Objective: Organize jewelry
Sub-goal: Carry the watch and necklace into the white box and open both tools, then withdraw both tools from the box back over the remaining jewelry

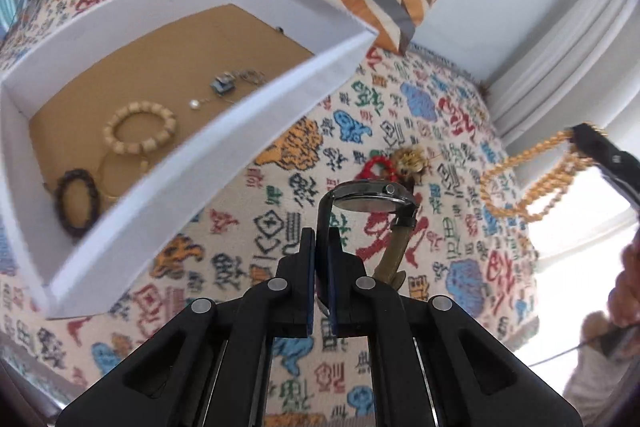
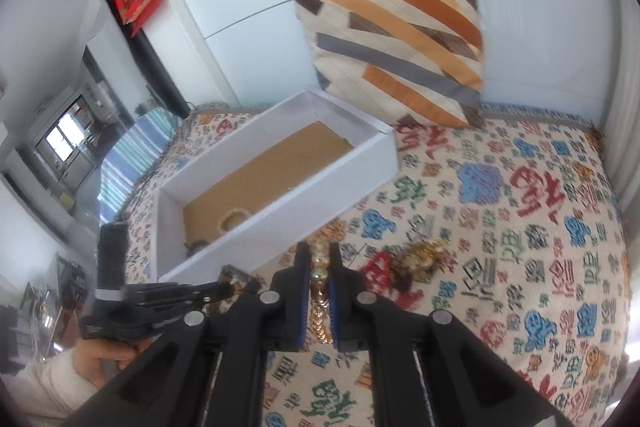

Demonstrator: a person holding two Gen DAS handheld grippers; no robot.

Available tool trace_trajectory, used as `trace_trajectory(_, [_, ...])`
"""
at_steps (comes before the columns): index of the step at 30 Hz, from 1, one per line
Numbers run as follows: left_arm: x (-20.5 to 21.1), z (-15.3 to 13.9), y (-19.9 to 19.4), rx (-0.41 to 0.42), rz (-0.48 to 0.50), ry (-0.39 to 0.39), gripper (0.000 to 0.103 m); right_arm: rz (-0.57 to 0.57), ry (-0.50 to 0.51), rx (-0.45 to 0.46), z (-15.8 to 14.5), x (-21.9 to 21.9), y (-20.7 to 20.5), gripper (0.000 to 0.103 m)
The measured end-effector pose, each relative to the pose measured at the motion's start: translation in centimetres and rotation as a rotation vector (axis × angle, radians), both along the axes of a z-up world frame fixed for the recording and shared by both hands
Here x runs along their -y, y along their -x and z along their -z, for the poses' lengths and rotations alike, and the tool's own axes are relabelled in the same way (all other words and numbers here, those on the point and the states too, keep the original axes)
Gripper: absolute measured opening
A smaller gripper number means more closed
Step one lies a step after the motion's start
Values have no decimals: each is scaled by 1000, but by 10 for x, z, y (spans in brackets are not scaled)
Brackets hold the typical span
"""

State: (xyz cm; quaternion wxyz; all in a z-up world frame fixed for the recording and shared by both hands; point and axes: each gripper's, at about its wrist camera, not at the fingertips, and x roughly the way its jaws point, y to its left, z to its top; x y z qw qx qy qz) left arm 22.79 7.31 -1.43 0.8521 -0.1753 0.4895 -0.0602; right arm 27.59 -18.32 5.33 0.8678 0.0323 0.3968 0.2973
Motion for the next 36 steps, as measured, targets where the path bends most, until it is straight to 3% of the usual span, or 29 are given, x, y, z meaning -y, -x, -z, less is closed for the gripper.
trace_trajectory(5, [-68,-33,2,12,-109,1,3,-90,-24,35,-25,-55,-17,8])
trace_trajectory(11, [-150,-45,-17,19,-279,-85,3,-191,-34,59,-38,-131,-44,8])
trace_trajectory(16, [-191,-21,-50,-32,-339,-127,3,-266,17,21,-23,-208,-75,8])
trace_trajectory(21, [-217,19,-81,-113,-362,-138,3,-305,117,-30,14,-283,-113,8])
trace_trajectory(27, [-233,55,-103,-182,-385,-164,7,-297,167,-35,59,-330,-150,9])
trace_trajectory(29, [-232,56,-105,-178,-400,-236,15,-267,155,4,63,-332,-157,35])
trace_trajectory(30, [-231,55,-104,-177,-411,-264,38,-245,143,14,63,-329,-159,61])
trace_trajectory(31, [-228,52,-98,-162,-419,-274,61,-236,129,14,63,-326,-160,62])
trace_trajectory(33, [-221,43,-87,-115,-426,-278,75,-221,120,17,60,-314,-157,62])
trace_trajectory(36, [-197,27,-68,-52,-405,-304,81,-215,141,46,56,-293,-143,62])
